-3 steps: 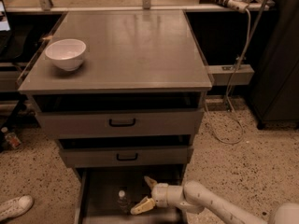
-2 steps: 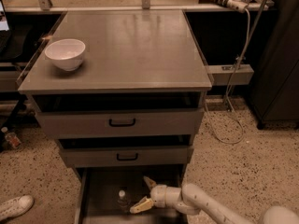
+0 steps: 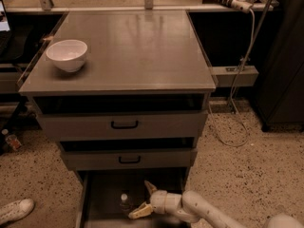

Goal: Pick water bottle from bottom drawer and place on counter

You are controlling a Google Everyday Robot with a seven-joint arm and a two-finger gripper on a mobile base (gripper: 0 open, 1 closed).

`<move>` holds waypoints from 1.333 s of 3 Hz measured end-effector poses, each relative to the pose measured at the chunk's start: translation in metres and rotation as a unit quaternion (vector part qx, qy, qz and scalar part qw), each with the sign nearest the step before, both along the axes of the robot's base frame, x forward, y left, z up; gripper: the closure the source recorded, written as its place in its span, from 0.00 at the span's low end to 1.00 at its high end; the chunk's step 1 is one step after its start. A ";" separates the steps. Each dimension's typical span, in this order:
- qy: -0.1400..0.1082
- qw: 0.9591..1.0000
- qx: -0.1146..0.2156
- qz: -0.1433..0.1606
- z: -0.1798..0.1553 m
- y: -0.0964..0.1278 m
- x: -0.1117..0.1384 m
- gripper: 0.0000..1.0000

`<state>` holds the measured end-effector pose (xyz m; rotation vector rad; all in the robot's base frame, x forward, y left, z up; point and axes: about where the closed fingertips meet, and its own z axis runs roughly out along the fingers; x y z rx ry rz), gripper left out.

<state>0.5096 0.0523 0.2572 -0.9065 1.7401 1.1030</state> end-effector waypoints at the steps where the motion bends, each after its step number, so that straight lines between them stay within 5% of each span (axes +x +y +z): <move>1: -0.020 1.000 -0.005 -0.008 -0.005 0.013 0.007 0.00; 2: -0.033 0.999 0.013 -0.009 -0.017 0.054 -0.006 0.00; 4: -0.034 0.999 0.017 0.005 -0.022 0.065 -0.001 0.00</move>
Offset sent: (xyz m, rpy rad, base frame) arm 0.0193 0.0312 -0.0139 -0.0131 -0.1000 -0.0280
